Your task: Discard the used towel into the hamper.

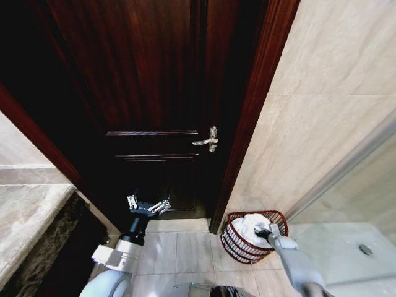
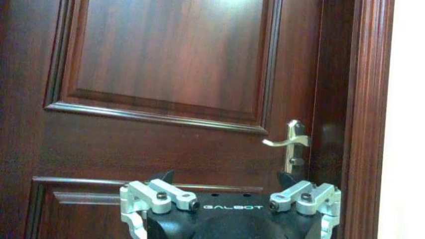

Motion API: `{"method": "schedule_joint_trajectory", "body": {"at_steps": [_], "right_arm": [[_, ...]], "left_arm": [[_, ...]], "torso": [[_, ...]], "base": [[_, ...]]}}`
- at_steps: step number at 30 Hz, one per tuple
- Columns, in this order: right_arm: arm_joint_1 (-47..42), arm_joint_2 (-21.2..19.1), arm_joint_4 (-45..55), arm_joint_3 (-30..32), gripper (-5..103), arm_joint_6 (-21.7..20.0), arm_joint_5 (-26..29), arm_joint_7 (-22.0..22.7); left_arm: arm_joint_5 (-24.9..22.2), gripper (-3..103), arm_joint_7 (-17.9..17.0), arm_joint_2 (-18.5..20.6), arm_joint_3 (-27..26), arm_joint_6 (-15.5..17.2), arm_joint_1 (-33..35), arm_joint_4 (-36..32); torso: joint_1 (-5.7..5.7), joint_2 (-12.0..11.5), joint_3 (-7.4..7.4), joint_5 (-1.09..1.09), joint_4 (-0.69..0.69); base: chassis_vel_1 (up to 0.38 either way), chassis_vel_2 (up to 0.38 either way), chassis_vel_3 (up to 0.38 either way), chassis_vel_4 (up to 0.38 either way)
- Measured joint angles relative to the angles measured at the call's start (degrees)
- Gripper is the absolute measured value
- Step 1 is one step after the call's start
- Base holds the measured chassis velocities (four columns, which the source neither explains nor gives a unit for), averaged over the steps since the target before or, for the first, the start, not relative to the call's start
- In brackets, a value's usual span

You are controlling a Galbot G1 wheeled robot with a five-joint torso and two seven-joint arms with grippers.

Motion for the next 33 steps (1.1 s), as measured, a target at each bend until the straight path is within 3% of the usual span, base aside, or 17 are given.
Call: {"method": "schedule_joint_trajectory", "body": {"at_steps": [5,8,13,19,24,33], "right_arm": [[-4.38,-1.79,6.83,-0.07,65,-1.24,3.27,-0.13],[-9.0,-3.36,13.39,0.74,81,-1.92,7.15,-0.07],[-14.96,-4.31,21.44,2.67,97,-1.98,10.85,0.25],[-19.8,-4.3,30.14,4.93,100,-0.6,16.76,2.15],[-12.69,-2.48,21.68,3.66,100,2.27,17.51,3.6],[-3.5,2.45,7.42,2.4,100,1.17,16.06,4.35]], "left_arm": [[0.0,100,0.0,0.0,0.0,0.0,0.0,0.0],[0.0,100,0.0,0.0,0.0,0.0,0.0,0.0],[0.0,100,0.0,0.0,0.0,0.0,0.0,0.0],[0.0,100,0.0,0.0,0.01,0.0,0.0,0.0],[0.0,100,0.0,0.0,0.0,0.0,0.0,0.0],[0.0,100,0.0,0.0,0.0,0.0,0.0,0.0]], "torso": [[0.05,0.14,0.06,-0.02,0.0],[0.11,0.26,0.12,-0.04,0.0],[0.16,0.36,0.18,-0.05,0.0],[0.2,0.49,0.25,-0.08,-0.03],[0.25,0.54,0.3,-0.05,0.02],[0.27,0.63,0.34,-0.07,-0.01]], "base": [[0.0,0.0,0.0,0.0],[0.0,0.0,0.0,0.0],[0.0,0.0,0.0,0.0],[0.0,0.0,0.0,0.0],[0.0,0.0,0.0,0.0],[0.0,0.0,0.0,0.0]]}}
